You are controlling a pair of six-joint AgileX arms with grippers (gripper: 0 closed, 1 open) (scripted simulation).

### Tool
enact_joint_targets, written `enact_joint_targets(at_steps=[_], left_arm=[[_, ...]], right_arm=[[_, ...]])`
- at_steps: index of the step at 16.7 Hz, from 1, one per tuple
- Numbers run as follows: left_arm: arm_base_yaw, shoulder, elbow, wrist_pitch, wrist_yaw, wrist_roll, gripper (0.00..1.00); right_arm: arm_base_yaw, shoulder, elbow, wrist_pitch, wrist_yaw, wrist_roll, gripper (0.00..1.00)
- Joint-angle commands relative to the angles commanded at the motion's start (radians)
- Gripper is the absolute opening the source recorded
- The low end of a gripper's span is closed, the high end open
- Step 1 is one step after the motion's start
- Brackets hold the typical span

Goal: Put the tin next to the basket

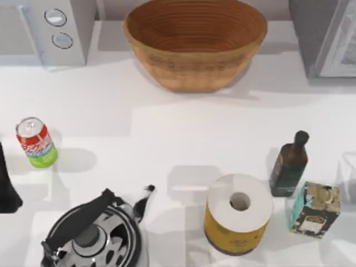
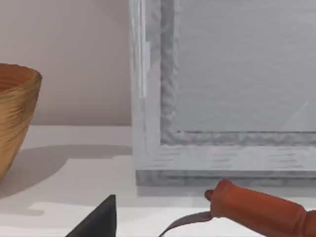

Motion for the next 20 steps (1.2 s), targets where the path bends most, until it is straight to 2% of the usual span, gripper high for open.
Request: enact_joint_targets(at_steps=[4,8,12,20], left_arm=[[-0.003,0.030,0.031,-0.025,0.001,0.015,1.00],[-0.015,0.219,0.215,-0.164,0.004,0.098,1.00],[-0.031,0.569,0.508,-0.386,0.003,0.229,1.00],[-0.066,1.420,1.128,-0.897,-0.006,0.524,1.00]], right_arm=[[0.000,0.000,0.000,0.000,0.000,0.000,1.00],[0.000,0.000,0.000,0.000,0.000,0.000,1.00],[0.000,0.000,0.000,0.000,0.000,0.000,1.00],[0.000,0.000,0.000,0.000,0.000,0.000,1.00]])
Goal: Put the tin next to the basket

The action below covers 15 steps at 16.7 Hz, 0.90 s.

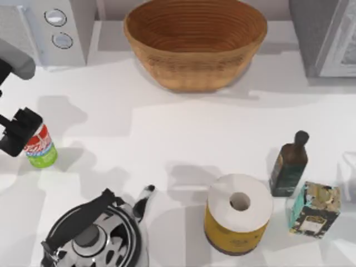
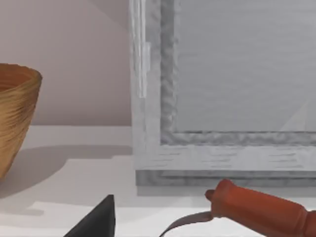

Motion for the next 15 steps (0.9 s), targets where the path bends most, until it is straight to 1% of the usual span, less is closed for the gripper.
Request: enact_joint_targets(at_steps=[4,8,10,15], left_arm=[[-0.014,0.303,0.256,-0.192,0.001,0.114,1.00],[-0.022,0.478,0.422,-0.304,0.006,0.183,1.00],[-0.024,0.513,0.456,-0.325,0.007,0.197,1.00],[-0.018,0.513,0.456,-0.325,0.006,0.197,1.00]], right_arm=[[0.000,0.000,0.000,0.000,0.000,0.000,1.00],[0.000,0.000,0.000,0.000,0.000,0.000,1.00],[0.000,0.000,0.000,0.000,0.000,0.000,1.00],[0.000,0.000,0.000,0.000,0.000,0.000,1.00]])
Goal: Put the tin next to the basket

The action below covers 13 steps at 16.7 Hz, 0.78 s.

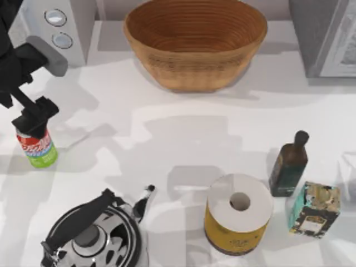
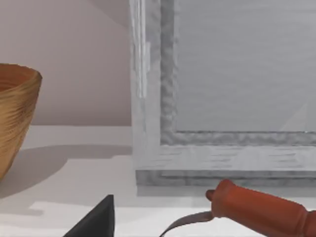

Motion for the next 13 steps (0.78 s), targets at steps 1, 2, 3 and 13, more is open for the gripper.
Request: enact_joint_targets(at_steps=[1,2,3,13], left_arm=[[-0.001,0.001,-0.003,0.003,0.000,0.001,1.00],[-0.003,0.005,-0.016,0.017,0.001,0.003,1.00],[-0.004,0.011,-0.036,0.040,0.001,0.004,1.00],[-0.004,0.053,-0.170,0.221,0.001,0.004,0.92]], right_arm=[[0.000,0.000,0.000,0.000,0.000,0.000,1.00],[0.000,0.000,0.000,0.000,0.000,0.000,1.00],[0.000,0.000,0.000,0.000,0.000,0.000,1.00],[0.000,0.000,0.000,0.000,0.000,0.000,1.00]])
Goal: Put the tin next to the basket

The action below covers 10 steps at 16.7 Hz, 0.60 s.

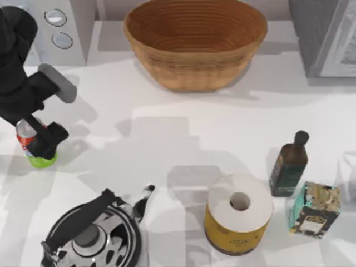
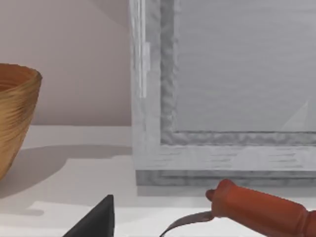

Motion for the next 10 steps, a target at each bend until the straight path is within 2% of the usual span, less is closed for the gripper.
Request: enact_joint_targets(at_steps=[10], left_arm=[[0.000,0.000,0.000,0.000,0.000,0.000,0.17]], right_arm=[[0.000,0.000,0.000,0.000,0.000,0.000,1.00]])
